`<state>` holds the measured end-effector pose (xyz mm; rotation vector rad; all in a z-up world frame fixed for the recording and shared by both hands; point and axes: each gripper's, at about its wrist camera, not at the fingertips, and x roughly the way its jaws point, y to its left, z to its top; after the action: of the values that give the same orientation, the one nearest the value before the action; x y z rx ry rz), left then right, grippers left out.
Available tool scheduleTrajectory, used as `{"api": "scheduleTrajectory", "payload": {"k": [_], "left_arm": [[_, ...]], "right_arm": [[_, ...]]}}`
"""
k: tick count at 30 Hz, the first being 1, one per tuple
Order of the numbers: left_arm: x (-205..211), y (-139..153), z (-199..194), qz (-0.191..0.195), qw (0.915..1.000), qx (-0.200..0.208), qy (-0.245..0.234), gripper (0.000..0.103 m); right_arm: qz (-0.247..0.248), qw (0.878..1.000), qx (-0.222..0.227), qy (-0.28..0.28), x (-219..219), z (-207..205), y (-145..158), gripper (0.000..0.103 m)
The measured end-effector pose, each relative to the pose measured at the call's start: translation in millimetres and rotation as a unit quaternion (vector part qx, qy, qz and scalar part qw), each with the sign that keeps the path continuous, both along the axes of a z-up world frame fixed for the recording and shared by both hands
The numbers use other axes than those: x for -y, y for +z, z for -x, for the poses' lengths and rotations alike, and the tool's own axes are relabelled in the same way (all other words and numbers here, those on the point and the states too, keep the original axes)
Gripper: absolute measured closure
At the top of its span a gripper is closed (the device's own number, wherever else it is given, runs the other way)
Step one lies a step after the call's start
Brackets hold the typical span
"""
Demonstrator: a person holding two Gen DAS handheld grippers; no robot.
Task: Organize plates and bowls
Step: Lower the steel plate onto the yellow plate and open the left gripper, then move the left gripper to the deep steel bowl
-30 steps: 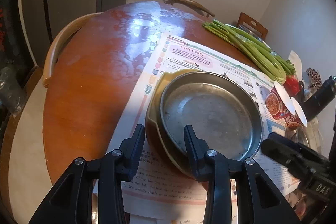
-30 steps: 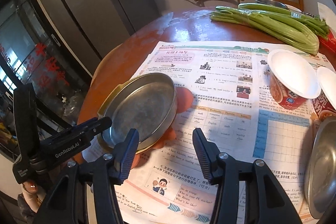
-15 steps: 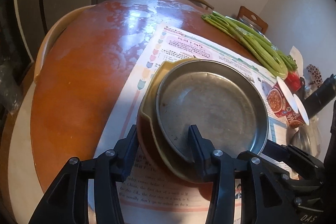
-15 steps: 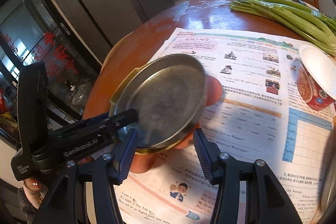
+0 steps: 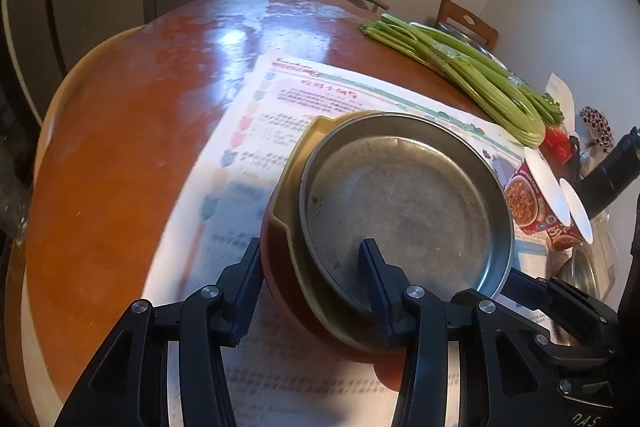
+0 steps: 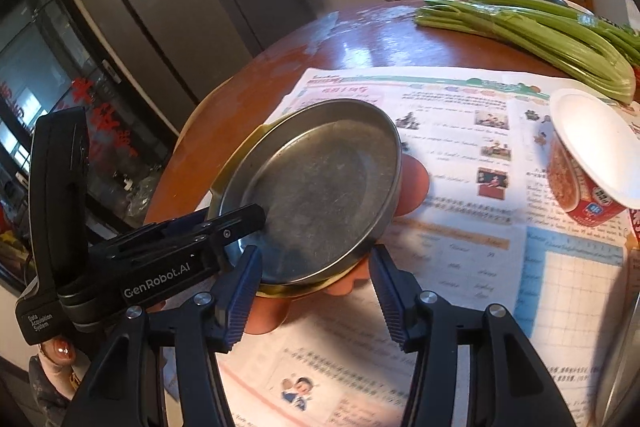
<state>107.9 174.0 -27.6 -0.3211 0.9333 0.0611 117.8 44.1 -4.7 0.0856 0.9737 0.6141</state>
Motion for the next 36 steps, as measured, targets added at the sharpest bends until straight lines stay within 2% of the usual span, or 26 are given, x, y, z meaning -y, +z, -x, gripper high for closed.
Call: {"api": "scheduleTrajectory", "payload": {"k": [14,17,26,36], "left_arm": [[10,1,-32,-0.013,0.9999,-0.005,-0.008,0.054],[9,2,-30,-0.027,0.9996,-0.001,0.0,0.054],[2,15,-16,-0.031,0.9993,0.016,0.016,0.054],[11,39,8,-0.046,0.9979,0.042,0.019,0.054]], "right_arm": [[0.002,1.0,0.005,-0.027,12,-23,1,0.048],[0.005,1.0,0.008,-0.03,12,-21,2,0.048],[0.006,0.999,0.022,-0.04,18,-18,11,0.048],[0.012,0.996,0.065,-0.058,28,-4,33,0.048]]}}
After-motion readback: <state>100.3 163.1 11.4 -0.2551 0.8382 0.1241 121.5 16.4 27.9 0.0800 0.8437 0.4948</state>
